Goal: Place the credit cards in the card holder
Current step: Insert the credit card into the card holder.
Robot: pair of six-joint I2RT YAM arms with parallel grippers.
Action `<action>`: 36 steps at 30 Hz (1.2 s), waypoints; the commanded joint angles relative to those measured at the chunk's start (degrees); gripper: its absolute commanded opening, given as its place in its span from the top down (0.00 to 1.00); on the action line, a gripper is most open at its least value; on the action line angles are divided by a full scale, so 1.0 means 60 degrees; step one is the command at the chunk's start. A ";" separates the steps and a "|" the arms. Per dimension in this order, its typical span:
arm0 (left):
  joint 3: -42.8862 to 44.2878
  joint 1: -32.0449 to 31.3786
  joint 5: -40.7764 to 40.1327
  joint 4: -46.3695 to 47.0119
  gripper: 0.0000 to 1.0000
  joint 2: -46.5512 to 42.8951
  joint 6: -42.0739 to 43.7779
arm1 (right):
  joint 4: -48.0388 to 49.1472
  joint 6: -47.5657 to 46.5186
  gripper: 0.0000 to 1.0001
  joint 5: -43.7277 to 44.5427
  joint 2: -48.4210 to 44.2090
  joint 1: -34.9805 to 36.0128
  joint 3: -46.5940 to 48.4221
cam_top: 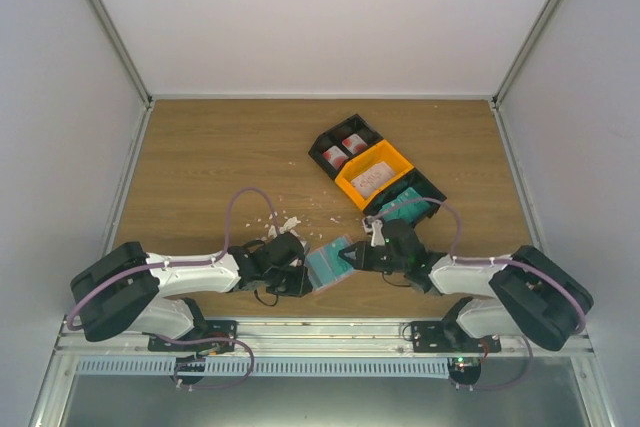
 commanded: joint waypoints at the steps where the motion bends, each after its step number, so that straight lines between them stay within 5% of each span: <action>1: -0.0369 -0.0033 -0.0862 -0.0689 0.85 0.0340 0.0086 | -0.0440 -0.0926 0.99 -0.0568 0.0142 -0.0259 0.0215; 15: -0.0439 -0.0032 -0.0882 -0.0693 0.85 0.0368 0.0066 | 0.0712 -0.0691 0.99 -0.2084 0.1586 -0.0261 0.0354; 36: -0.0560 -0.0033 -0.0844 -0.0543 0.85 0.0339 0.0080 | 0.0406 -0.1573 0.99 -0.1354 0.2545 -0.0287 0.0987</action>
